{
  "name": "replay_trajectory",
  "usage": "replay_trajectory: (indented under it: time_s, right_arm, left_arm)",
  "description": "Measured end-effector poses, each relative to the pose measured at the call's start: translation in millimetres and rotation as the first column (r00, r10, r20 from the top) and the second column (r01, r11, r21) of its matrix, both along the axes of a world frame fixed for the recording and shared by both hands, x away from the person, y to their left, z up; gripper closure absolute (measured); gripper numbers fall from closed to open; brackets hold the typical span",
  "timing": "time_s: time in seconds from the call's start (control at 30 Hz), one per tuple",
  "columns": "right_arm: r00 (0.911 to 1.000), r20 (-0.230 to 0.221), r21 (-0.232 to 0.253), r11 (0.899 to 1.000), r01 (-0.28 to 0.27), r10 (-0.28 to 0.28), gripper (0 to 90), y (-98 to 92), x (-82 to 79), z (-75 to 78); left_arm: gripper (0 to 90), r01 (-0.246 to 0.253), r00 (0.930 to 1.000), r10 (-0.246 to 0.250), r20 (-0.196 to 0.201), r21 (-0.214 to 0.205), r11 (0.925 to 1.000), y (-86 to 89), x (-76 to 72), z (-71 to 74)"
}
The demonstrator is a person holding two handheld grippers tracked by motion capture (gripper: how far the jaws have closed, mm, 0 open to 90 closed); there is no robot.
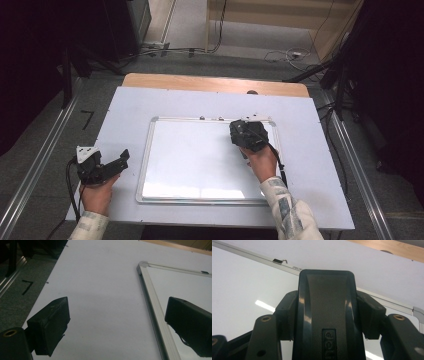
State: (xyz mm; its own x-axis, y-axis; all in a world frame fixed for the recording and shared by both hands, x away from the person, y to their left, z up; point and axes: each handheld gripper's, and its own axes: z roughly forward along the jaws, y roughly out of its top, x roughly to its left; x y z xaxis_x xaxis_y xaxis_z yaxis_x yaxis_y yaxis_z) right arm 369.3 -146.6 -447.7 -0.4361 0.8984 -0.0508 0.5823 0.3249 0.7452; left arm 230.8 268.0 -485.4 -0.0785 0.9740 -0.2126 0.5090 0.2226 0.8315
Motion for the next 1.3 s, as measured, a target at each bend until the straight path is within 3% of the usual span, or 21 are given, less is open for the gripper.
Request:
replay_trajectory:
  time_s: [0.63,0.8,0.97,1.1,1.3]
  right_arm:
    - [0.9961,-0.017,0.04,0.995,0.087,-0.086,39.0,-33.1,-26.2,8.0]
    - [0.9947,-0.011,0.059,0.993,0.102,-0.102,39.0,-41.6,-37.2,10.5]
    - [0.9938,0.0,0.046,0.993,0.111,-0.112,39.0,-46.8,-51.3,13.5]
    - [0.9903,-0.009,0.067,0.988,0.139,-0.139,38.9,-51.9,-62.7,10.4]
    - [0.9816,-0.029,0.057,0.98,0.19,-0.189,38.9,-59.7,-77.1,-0.6]
  left_arm:
    - [6.2,0.004,1.0,-0.004,0.001,-0.003,1.0,-0.9,1.6,-0.3]
    - [6.2,0.01,0.9999,-0.01,0.001,0.005,0.9999,-2.8,1.2,0.3]
    - [6.3,0.012,0.9999,-0.012,0.001,0.005,0.9999,-3.2,1.4,0.1]
    - [6.2,0.011,0.9999,-0.011,-0.004,0.008,0.9999,-3.9,1.2,0.0]
    - [6.2,0.013,0.9999,-0.013,-0.003,0.003,0.9999,-4.7,2.0,-0.2]
